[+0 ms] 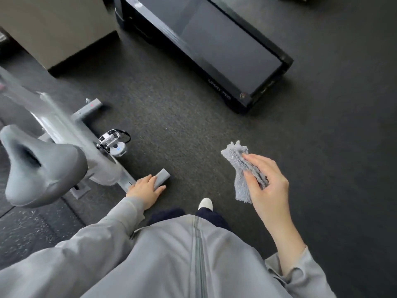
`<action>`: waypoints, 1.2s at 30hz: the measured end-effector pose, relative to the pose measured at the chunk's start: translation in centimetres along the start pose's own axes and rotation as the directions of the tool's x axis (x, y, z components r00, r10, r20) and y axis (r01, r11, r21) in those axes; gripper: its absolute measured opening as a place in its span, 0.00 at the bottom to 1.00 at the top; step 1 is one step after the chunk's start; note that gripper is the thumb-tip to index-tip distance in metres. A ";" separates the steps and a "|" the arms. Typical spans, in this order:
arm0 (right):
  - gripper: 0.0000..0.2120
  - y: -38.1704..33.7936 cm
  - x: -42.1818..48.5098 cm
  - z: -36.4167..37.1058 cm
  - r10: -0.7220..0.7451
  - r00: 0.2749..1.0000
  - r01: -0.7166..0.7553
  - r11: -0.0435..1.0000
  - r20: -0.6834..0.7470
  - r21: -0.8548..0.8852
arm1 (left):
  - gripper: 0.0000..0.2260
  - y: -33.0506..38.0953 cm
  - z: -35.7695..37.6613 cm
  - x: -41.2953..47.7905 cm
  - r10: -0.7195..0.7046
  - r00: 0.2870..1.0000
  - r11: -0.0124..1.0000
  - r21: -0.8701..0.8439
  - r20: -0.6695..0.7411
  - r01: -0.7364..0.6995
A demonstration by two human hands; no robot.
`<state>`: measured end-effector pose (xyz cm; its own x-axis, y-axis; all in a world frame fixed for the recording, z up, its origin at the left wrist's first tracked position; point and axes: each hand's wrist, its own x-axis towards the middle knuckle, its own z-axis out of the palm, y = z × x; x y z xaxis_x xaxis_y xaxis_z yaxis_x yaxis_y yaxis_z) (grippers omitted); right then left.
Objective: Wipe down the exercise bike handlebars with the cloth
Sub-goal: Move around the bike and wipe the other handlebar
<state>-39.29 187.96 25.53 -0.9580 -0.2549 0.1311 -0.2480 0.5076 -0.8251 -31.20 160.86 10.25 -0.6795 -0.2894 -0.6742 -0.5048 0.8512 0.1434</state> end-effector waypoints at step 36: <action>0.20 -4.6 45.4 16.6 -0.338 0.746 0.296 0.940 0.574 0.168 | 0.28 -0.4 -17.9 19.8 -0.486 0.869 0.740 -0.482 0.098 0.468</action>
<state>-79.21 160.37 26.17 -0.5481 -0.8342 0.0606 -0.4926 0.2634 -0.8294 -53.98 146.95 9.75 -0.2929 -0.6222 -0.7260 -0.9487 0.2835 0.1397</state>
